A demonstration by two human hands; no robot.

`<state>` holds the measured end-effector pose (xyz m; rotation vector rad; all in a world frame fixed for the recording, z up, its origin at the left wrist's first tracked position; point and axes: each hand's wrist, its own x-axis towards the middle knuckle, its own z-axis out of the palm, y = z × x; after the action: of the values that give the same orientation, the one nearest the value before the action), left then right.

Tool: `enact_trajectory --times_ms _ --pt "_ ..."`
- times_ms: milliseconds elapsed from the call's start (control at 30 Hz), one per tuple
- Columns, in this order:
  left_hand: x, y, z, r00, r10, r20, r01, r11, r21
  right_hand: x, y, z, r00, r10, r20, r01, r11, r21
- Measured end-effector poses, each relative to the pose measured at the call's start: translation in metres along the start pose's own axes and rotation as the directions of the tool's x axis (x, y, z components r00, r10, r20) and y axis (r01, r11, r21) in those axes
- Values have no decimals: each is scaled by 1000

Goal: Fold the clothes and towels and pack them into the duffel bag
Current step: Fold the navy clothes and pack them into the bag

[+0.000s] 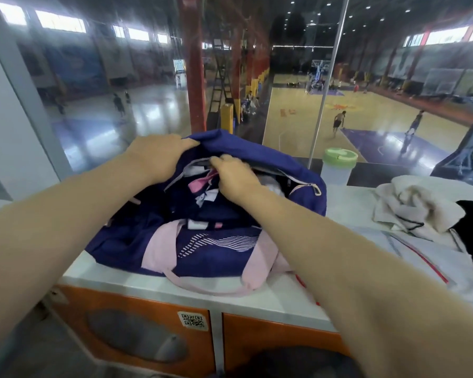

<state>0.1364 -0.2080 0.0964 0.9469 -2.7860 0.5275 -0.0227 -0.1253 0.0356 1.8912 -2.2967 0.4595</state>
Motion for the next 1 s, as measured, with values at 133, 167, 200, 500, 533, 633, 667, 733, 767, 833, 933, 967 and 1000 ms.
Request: enact_trajectory --times_ms 133,167,200,500,533,633,667,733,767,833,933,967,1000 --pt "-11 -2 7 1000 -12 -5 12 1000 -22 5 -15 20 985 171 25 -170 984 -50" --pt "-13 -3 10 1000 -12 -12 11 1000 -25 0 -20 21 988 150 21 -150 989 -11" --pt "-14 -5 12 1000 -10 -29 9 999 -40 -8 -25 19 994 112 -4 -112 993 41" --pt "-20 8 30 910 144 -388 -119 989 89 -102 -17 -2 971 205 126 -195 977 -88" --pt "-21 14 32 845 269 -463 -242 963 120 -104 -14 -1 943 257 211 -236 964 -121" --pt "-29 38 43 866 422 -268 -471 868 -157 -105 -10 -6 909 281 308 -263 960 -101" --pt "-31 45 49 923 377 -79 -382 874 -301 -104 -9 -9 903 274 333 -258 962 -90" --pt "-31 52 60 932 292 212 -166 869 -467 -102 -7 -14 879 253 404 -254 966 -54" --pt "-29 54 63 914 255 314 -69 863 -501 -103 -6 -16 869 241 432 -252 967 -33" --pt "-22 60 62 872 207 444 59 855 -515 -106 -4 -20 886 197 419 -229 973 27" --pt "-8 68 63 850 200 488 64 879 -473 -115 -5 -27 963 70 259 -111 983 148" --pt "-6 69 64 845 217 488 41 884 -465 -119 -7 -31 979 7 205 -49 979 200" --pt "-4 69 65 840 235 490 23 886 -464 -123 -11 -35 985 -58 161 13 963 269"
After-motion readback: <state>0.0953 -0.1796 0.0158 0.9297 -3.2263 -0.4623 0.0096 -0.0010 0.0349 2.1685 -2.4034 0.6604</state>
